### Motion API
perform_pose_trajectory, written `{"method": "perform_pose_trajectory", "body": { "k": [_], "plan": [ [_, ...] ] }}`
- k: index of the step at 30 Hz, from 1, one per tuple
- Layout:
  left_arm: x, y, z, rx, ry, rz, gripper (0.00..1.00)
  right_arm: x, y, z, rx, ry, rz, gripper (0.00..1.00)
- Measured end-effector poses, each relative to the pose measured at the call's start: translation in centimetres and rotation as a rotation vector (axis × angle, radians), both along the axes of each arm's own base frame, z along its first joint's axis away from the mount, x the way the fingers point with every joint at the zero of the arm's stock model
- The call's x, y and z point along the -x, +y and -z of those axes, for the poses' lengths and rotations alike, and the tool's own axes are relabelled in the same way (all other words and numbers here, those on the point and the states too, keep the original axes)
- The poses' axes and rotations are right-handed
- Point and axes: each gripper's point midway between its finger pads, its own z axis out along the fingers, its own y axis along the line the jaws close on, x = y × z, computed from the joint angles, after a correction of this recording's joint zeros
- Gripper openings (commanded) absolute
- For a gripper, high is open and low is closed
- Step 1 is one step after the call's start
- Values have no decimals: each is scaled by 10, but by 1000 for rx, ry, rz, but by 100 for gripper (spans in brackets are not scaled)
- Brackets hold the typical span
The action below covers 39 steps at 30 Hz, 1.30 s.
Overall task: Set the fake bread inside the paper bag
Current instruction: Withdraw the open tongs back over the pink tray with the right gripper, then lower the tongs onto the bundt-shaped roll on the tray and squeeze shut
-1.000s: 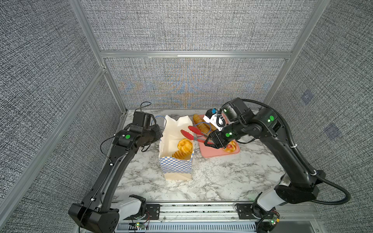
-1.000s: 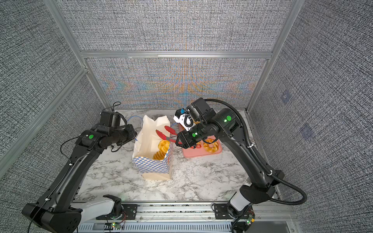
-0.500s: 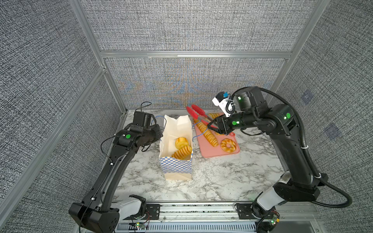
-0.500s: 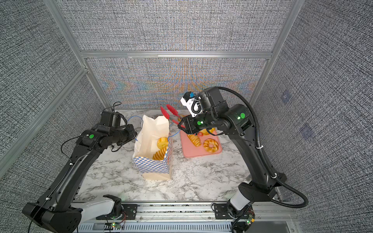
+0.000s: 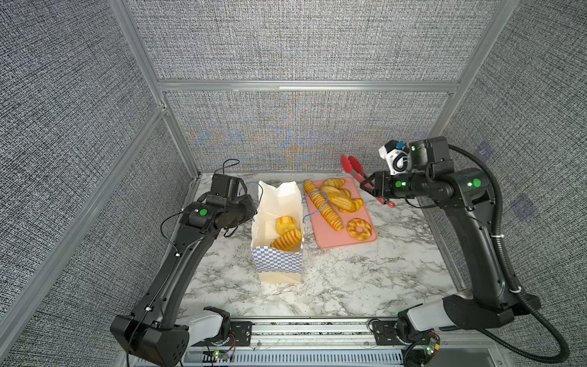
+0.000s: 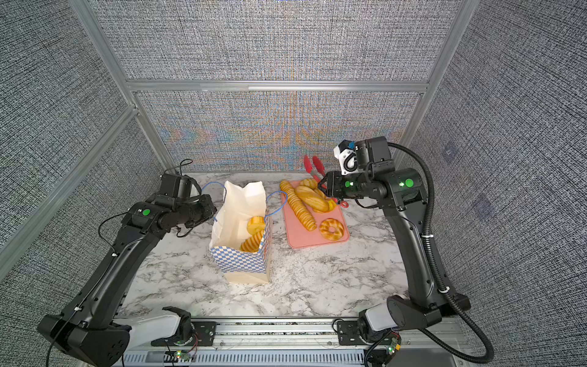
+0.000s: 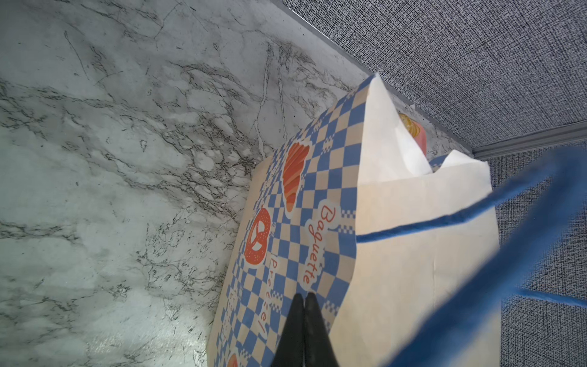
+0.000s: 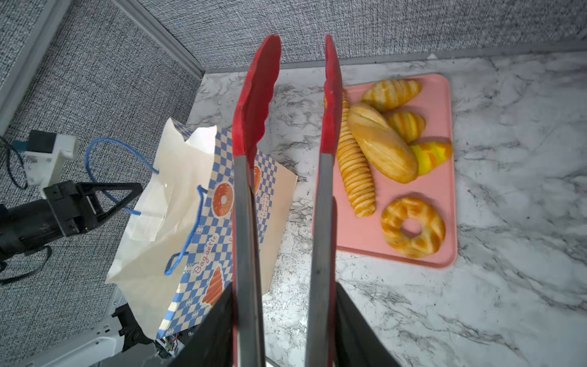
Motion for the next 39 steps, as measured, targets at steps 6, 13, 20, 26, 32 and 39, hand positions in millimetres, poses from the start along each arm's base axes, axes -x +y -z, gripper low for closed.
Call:
{"method": "perform_pose_trajectory", "body": {
  "k": [6, 13, 20, 26, 32, 39],
  "plan": [
    [-3, -2, 1, 2, 8, 6, 5, -8, -24, 41, -48, 120, 94, 45],
    [-4, -5, 3, 6, 17, 17, 5, -12, -44, 83, -84, 234, 171, 44],
    [-4, -6, 4, 5, 20, 21, 5, -8, -59, 120, -91, 337, 236, 44],
    [-5, -6, 5, 0, 20, 27, 5, -2, -60, 141, -79, 398, 243, 43],
    [-5, -6, 6, -3, 21, 30, 5, 3, -61, 163, -53, 482, 235, 43],
    [-6, -7, 8, -5, 27, 34, 5, 15, -60, 188, -24, 571, 214, 43]
  ]
}}
